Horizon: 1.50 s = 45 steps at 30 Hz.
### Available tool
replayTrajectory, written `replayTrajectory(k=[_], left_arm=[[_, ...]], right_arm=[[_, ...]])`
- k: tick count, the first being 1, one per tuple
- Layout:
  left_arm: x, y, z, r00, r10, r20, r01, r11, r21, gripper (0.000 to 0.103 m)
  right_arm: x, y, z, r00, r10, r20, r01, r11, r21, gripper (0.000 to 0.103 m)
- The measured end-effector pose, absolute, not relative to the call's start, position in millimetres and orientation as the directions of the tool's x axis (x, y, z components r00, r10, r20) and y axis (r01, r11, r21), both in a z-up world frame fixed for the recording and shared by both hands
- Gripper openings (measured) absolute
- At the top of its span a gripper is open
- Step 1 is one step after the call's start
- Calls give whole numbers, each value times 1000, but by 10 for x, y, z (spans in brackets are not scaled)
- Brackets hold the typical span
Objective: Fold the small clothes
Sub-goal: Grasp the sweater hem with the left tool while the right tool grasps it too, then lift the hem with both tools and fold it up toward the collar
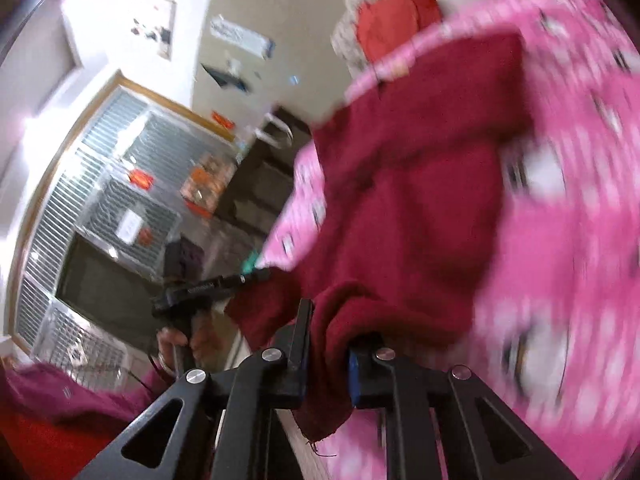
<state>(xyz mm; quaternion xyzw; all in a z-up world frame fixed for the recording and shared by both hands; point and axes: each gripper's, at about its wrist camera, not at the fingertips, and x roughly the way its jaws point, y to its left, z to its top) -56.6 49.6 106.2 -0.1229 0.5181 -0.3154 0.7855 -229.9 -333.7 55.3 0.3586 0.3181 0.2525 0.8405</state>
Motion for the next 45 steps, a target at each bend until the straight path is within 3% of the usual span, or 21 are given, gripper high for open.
replayTrajectory(k=[6, 10, 12, 14, 15, 17, 18, 19, 24, 29, 35, 37, 39, 43, 44, 45], left_arm=[[263, 88, 1430, 383, -625, -680, 417, 774, -477, 4], [753, -134, 1521, 388, -624, -678, 403, 776, -484, 4], [772, -71, 1521, 343, -686, -641, 402, 724, -560, 4], [645, -25, 1503, 331, -682, -652, 430, 724, -539, 6], [570, -18, 1469, 326, -668, -669, 439, 734, -519, 10], [381, 3, 1323, 282, -637, -718, 438, 751, -494, 31], [300, 35, 1244, 258, -635, -728, 426, 751, -504, 50], [211, 85, 1149, 232, -642, -731, 401, 748, -529, 60], [-302, 295, 672, 114, -657, -745, 256, 744, -617, 62], [-790, 208, 326, -9, -714, -701, 139, 693, -708, 63], [-1008, 76, 59, -9, -758, -653, -16, 653, -758, 65], [-999, 48, 31, 49, -801, -597, -84, 592, -801, 82], [-962, -13, 44, 100, -826, -555, -122, 544, -830, 89], [-832, -238, 87, 123, -828, -547, -109, 536, -837, 87], [-817, -270, 117, 113, -828, -549, -91, 542, -836, 83], [-814, -300, 156, 97, -826, -555, -64, 551, -832, 61]], right_arm=[[-1502, -3687, 1127, 764, 564, -314, -207, 675, 708, 13], [-969, -3819, 1245, 779, 509, -366, -160, 726, 669, 13], [-756, -3832, 1209, 770, 502, -393, -140, 734, 664, 13], [-652, -3818, 1162, 758, 501, -418, -139, 750, 647, 13], [-645, -3836, 1125, 754, 501, -425, -141, 756, 640, 13], [-657, -3916, 1054, 747, 510, -426, -144, 751, 645, 13], [-653, -3960, 1026, 747, 512, -425, -142, 746, 650, 13], [-660, -3967, 1010, 748, 514, -421, -139, 741, 657, 13], [-733, -3995, 999, 742, 517, -427, -136, 739, 660, 13], [-810, -4001, 1067, 740, 514, -434, -144, 751, 644, 13], [-920, -4026, 1071, 744, 512, -430, -145, 751, 644, 13], [-934, -4051, 1054, 745, 512, -428, -139, 746, 651, 13], [-940, -4072, 1038, 747, 509, -427, -129, 741, 659, 13], [-979, -4102, 995, 752, 509, -419, -114, 726, 678, 13], [-989, -4102, 994, 753, 509, -418, -114, 726, 678, 13], [-1003, -4100, 996, 753, 508, -419, -115, 728, 676, 13]])
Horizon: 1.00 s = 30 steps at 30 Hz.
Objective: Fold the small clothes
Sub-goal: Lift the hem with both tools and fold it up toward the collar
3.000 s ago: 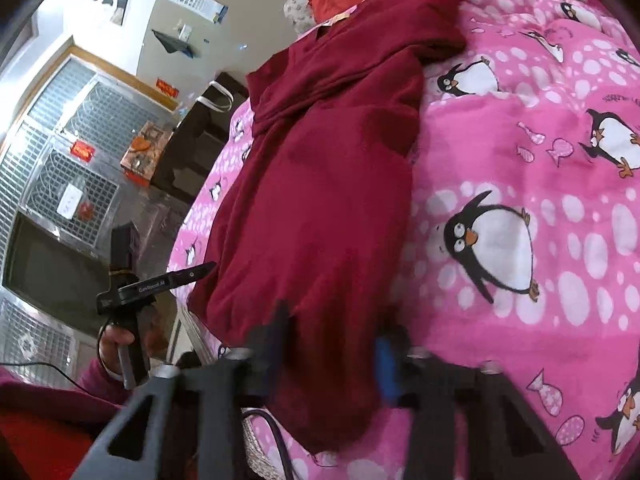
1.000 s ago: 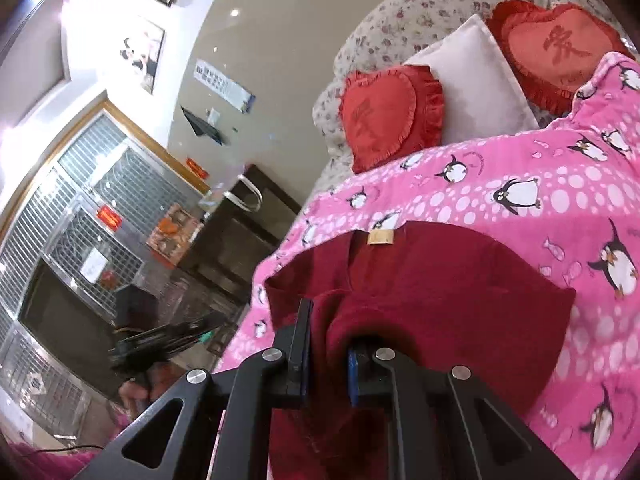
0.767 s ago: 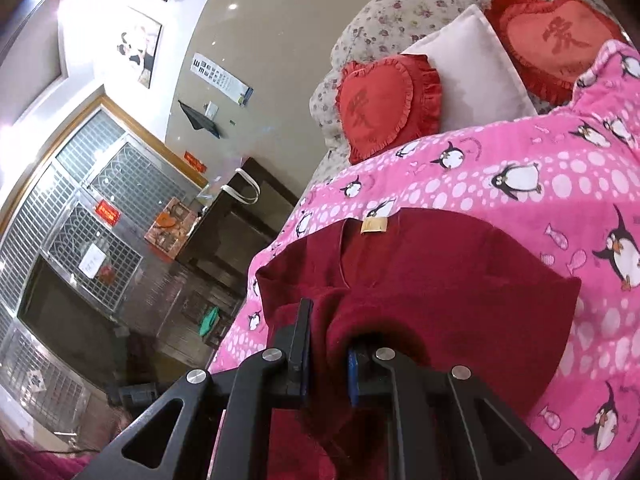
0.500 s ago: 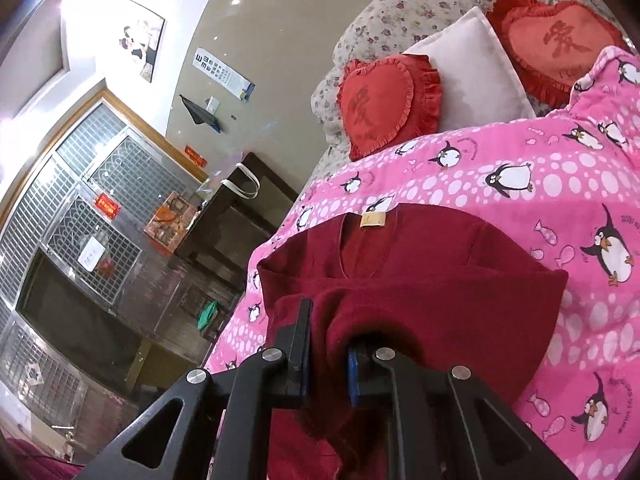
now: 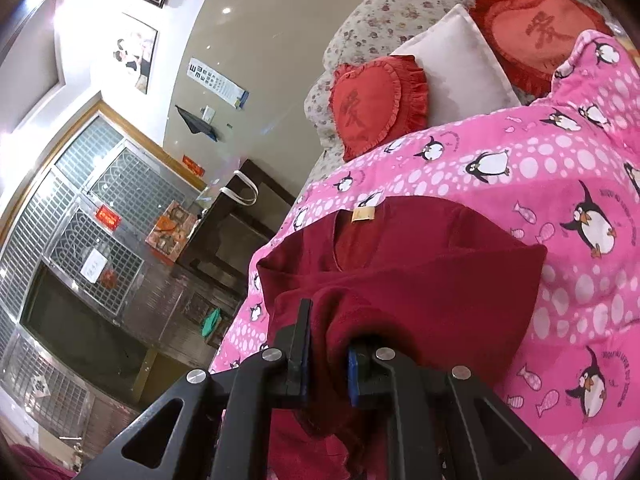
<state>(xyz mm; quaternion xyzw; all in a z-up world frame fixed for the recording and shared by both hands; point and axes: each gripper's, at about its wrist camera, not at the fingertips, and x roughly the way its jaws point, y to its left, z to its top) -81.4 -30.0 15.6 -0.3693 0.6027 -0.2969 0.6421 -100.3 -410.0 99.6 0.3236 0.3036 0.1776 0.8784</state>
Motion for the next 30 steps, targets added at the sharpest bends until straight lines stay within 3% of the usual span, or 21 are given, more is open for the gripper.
replayTrajectory(k=[1, 3, 11, 15, 17, 20, 22, 23, 27, 30], left_arm=[[-802, -337, 206, 77, -820, -567, -32, 566, -824, 37], [-764, -356, 367, 70, -812, -579, 36, 582, -812, 24], [220, -174, 1334, 245, -838, -488, 211, 537, -817, 15], [1019, -214, 1409, 360, -787, -501, 180, 586, -790, 14], [1354, -256, 1349, 407, -744, -530, 157, 629, -761, 14], [1681, -70, 1150, 444, -695, -566, 64, 655, -753, 21], [1716, 45, 1099, 454, -685, -569, 33, 651, -758, 61], [1705, 126, 1135, 471, -682, -560, 40, 651, -758, 67], [1570, 214, 1369, 518, -641, -566, 136, 715, -685, 69], [1438, -21, 1374, 497, -628, -600, 210, 757, -618, 69]], right_arm=[[-1006, -4099, 998, 752, 508, -420, -117, 730, 674, 13], [-1026, -4099, 1022, 751, 511, -419, -126, 734, 668, 13], [-809, -4224, 1141, 782, 506, -365, -121, 698, 706, 13], [-497, -4459, 1078, 835, 407, -371, 8, 665, 747, 13], [-281, -4538, 973, 824, 365, -434, 87, 675, 733, 13], [-87, -4612, 859, 754, 357, -551, 175, 699, 693, 15], [-169, -4698, 854, 767, 377, -519, 163, 668, 726, 16], [-237, -4728, 872, 773, 380, -507, 156, 662, 733, 18], [-481, -4754, 1022, 797, 297, -526, 165, 731, 662, 21], [-624, -4712, 1201, 838, 260, -480, 133, 755, 642, 21]])
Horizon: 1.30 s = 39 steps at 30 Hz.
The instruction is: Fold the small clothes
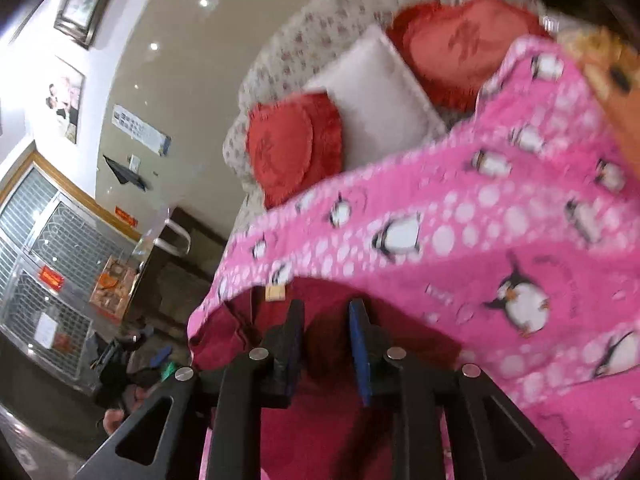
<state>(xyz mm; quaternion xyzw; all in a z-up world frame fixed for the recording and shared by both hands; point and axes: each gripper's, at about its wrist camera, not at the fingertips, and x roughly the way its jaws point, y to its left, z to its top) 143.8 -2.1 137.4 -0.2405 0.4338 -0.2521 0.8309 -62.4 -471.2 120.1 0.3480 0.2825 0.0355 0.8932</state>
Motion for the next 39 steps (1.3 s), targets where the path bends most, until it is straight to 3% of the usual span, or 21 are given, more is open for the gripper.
replayTrajectory(k=[4, 6, 8, 11, 14, 16, 19, 21, 23, 26, 31, 32, 35, 39], left_arm=[[1215, -333, 1289, 472, -611, -635, 320, 790, -523, 69], [1202, -448, 1226, 484, -584, -652, 348, 812, -469, 69], [1262, -530, 1100, 460, -571, -680, 348, 821, -453, 69], [1363, -619, 915, 441, -504, -742, 319, 861, -395, 69], [1531, -571, 748, 454, -461, -763, 253, 887, -386, 69], [1604, -469, 710, 460, -442, -770, 204, 897, -393, 69], [1575, -286, 734, 445, -500, -743, 195, 864, -465, 69], [1478, -243, 802, 464, -496, -734, 212, 867, -452, 69], [1355, -208, 852, 475, -507, -720, 234, 861, -452, 69], [1205, -218, 866, 460, -531, -712, 265, 847, -460, 69], [1121, -206, 823, 460, -514, -725, 294, 858, -422, 69], [1122, -198, 805, 457, -514, -726, 294, 858, -422, 69], [1138, -139, 765, 449, -510, -734, 279, 860, -427, 69], [1136, -50, 843, 495, -514, -700, 273, 857, -436, 69]], right_arm=[[-719, -4504, 1350, 828, 321, -460, 38, 786, 617, 21], [-674, -4337, 1356, 801, 338, -493, 2, 823, 567, 23], [-544, -4137, 1272, 745, 334, -577, -19, 876, 483, 24], [-203, -3990, 1009, 673, 186, -716, 69, 948, 311, 24], [160, -4109, 716, 598, 149, -787, 160, 940, 300, 25], [199, -4117, 842, 607, 155, -779, 187, 926, 330, 24], [133, -3865, 1230, 688, 276, -671, 50, 904, 424, 25], [201, -3577, 1403, 691, 334, -641, -57, 909, 412, 34], [418, -3225, 1484, 674, 399, -622, -176, 904, 389, 36], [873, -2773, 1421, 657, 391, -645, -250, 919, 304, 36], [1552, -2338, 892, 558, 326, -763, -253, 943, 217, 36], [1606, -2309, 825, 544, 326, -773, -261, 942, 213, 35], [1662, -2143, 711, 552, 264, -791, -297, 949, 109, 3], [1677, -2021, 947, 646, 281, -710, -319, 944, 83, 3]])
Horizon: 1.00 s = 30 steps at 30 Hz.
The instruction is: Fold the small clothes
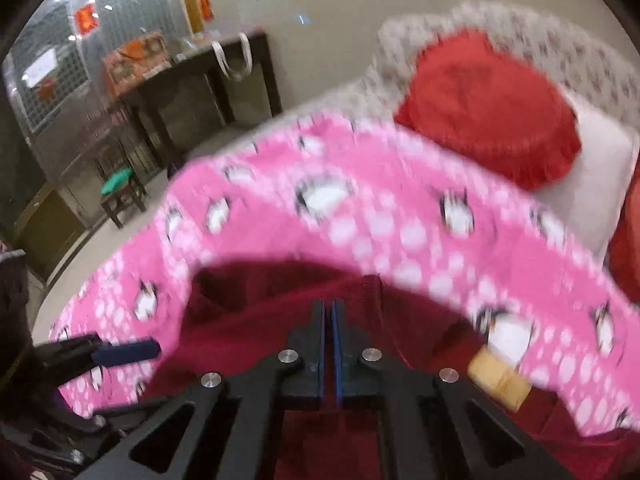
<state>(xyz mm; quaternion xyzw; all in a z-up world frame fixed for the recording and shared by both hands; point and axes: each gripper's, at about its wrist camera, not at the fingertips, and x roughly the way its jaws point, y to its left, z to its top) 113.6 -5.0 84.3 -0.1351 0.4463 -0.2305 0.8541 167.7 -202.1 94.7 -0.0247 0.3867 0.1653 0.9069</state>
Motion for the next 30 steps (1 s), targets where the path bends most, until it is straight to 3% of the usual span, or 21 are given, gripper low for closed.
replayTrajectory(k=[5, 10, 16, 18, 20, 24, 30], left_arm=[[1187, -122, 847, 482, -524, -702, 254, 850, -461, 69], [1167, -238, 858, 483, -510, -712, 277, 860, -428, 69], [1300, -429, 802, 500, -480, -721, 291, 877, -382, 69], [1438, -526, 714, 499, -452, -739, 283, 892, -353, 69], [1633, -597, 568, 486, -417, -768, 240, 909, -342, 69], [1759, -628, 570, 498, -390, -774, 196, 921, -338, 73], [1535, -482, 709, 492, -412, -767, 207, 911, -357, 73]], right_arm=[[1937, -1861, 918, 686, 289, -667, -273, 953, 132, 0], [1670, -2034, 939, 610, 345, -713, -242, 938, 247, 1], [661, -3064, 1096, 686, 160, -709, -41, 982, 182, 9], [486, -3539, 1000, 686, 28, -727, 99, 986, 132, 24], [511, -3893, 848, 642, -106, -759, 223, 973, 53, 27], [525, -4389, 668, 624, 41, -781, 270, 926, 265, 27], [-176, -4140, 1025, 672, 125, -730, 175, 931, 321, 30]])
